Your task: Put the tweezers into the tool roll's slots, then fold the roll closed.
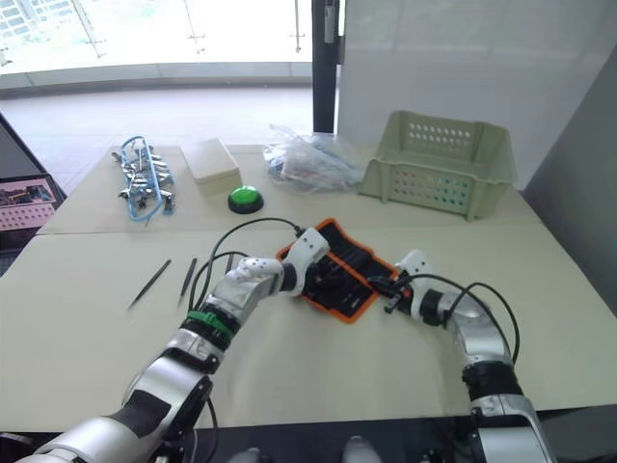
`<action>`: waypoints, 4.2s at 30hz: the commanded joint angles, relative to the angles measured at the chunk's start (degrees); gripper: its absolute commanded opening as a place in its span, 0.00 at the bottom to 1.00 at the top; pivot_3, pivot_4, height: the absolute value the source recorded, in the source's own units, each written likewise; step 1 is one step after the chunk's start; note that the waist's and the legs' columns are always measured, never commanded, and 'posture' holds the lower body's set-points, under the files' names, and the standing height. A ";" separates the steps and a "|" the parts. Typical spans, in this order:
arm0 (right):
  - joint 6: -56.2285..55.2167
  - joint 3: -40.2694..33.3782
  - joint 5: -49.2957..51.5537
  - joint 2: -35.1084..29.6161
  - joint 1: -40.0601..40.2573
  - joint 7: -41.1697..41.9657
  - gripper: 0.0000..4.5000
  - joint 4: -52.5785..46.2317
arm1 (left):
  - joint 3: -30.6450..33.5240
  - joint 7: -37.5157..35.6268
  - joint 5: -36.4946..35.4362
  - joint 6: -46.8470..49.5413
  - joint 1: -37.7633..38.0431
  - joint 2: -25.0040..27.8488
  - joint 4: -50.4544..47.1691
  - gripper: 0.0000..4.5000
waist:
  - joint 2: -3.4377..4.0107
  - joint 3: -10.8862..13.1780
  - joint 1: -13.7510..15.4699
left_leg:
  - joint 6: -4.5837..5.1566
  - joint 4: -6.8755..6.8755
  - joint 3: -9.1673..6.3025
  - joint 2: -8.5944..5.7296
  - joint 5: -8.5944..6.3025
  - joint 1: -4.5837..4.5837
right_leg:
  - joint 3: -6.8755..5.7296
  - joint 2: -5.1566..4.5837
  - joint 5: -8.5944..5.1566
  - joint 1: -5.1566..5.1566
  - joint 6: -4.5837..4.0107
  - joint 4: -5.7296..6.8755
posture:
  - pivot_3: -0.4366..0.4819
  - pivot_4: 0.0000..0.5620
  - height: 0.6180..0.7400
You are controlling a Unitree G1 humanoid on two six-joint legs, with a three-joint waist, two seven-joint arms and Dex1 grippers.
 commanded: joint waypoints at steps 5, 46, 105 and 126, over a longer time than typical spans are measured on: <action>0.15 1.74 -1.88 1.10 1.17 -0.84 0.00 3.69 | 13.32 8.81 -3.55 9.38 7.48 8.87 -26.37 0.99 | -0.01 -0.01 0.41 | -0.01 0.01 -0.02 -0.01 0.00 0.01 | 0.00 -0.04 0.00 0.03 0.00 0.02 | 0.48 0.27 1.00; -5.82 3.44 -3.42 2.43 -2.77 3.86 0.00 11.48 | 46.91 5.77 -23.47 -33.71 78.89 3.56 -47.72 0.99 | -0.33 -0.15 1.63 | 0.28 -0.09 0.28 0.17 -0.21 0.54 | -0.02 -0.02 -0.03 0.62 -0.11 -0.38 | 0.48 0.27 1.00; -1.84 1.82 -1.60 5.21 3.83 -3.85 0.00 -1.24 | 20.99 -8.41 -17.97 -10.05 20.14 32.73 -24.38 0.01 | -0.30 -0.10 1.71 | -0.05 -0.81 0.22 0.11 0.00 0.52 | -0.06 -0.09 -0.01 0.08 -0.13 -0.15 | 0.48 0.27 1.00; 0.30 -3.04 3.35 3.39 1.61 -5.20 0.00 -9.41 | -5.72 -1.49 -10.50 13.74 2.55 15.62 -25.65 0.01 | -0.10 0.13 1.56 | -0.09 -0.52 0.18 0.01 0.06 -0.47 | -0.02 -0.08 0.00 -0.85 -0.13 -0.01 | 0.48 0.27 1.00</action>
